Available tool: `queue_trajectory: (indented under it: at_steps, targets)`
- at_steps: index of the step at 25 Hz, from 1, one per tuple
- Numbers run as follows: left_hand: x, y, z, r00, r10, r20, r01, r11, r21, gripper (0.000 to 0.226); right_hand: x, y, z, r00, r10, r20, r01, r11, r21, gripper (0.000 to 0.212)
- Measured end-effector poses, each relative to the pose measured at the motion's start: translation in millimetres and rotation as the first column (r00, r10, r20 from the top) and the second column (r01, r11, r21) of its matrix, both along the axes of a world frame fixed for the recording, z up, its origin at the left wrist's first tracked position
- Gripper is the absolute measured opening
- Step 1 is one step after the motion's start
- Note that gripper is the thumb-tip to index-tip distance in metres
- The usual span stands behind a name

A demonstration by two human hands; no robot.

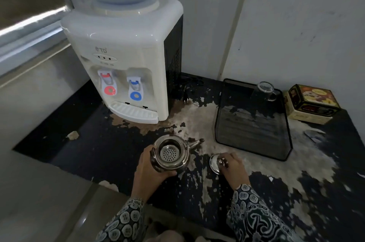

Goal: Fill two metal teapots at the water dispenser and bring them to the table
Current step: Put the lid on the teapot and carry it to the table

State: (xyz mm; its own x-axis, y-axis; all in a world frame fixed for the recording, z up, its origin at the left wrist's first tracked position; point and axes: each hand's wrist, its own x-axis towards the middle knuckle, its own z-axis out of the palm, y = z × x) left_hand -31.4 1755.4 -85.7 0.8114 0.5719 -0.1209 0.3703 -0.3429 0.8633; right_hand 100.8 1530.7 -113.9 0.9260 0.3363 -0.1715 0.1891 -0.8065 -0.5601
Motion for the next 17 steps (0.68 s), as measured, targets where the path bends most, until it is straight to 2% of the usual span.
queue_trajectory:
  at_steps: [2,4,5,7,9,12,15,17]
  targets:
    - [-6,-10,-1,1.000,0.005,0.002,-0.005,1.000,-0.003,0.097,-4,0,9,0.995,-0.097,0.010,0.095,0.984,0.152,0.015]
    - [-12,-20,-1,1.000,0.012,0.004,-0.012,1.000,0.001,0.096,-11,3,25,0.972,-0.224,0.074,0.190,0.929,0.319,0.016]
    - [-14,-25,-1,1.000,0.012,0.008,-0.012,1.000,0.004,0.093,-15,8,37,0.958,-0.264,0.108,0.204,0.897,0.392,0.018]
    - [-19,-33,-1,1.000,0.022,0.009,-0.022,1.000,0.010,0.092,-25,22,60,0.956,-0.241,0.165,0.143,0.879,0.455,0.021]
    - [-23,-39,-2,0.999,0.043,0.002,-0.043,0.999,0.021,0.095,-31,41,73,0.967,-0.103,0.232,-0.001,0.912,0.411,0.025]
    - [-26,-43,-2,0.997,0.071,-0.021,-0.071,0.997,0.034,0.103,-35,69,79,0.931,0.213,0.295,-0.284,0.933,0.222,0.025]
    - [-27,-44,-3,0.998,0.065,-0.027,-0.065,0.998,0.023,0.104,-38,84,70,0.844,0.460,0.276,-0.470,0.882,-0.031,0.026]
    - [-28,-43,-2,0.998,0.059,-0.026,-0.058,0.998,0.017,0.102,-39,88,65,0.821,0.522,0.232,-0.514,0.852,-0.098,0.028]
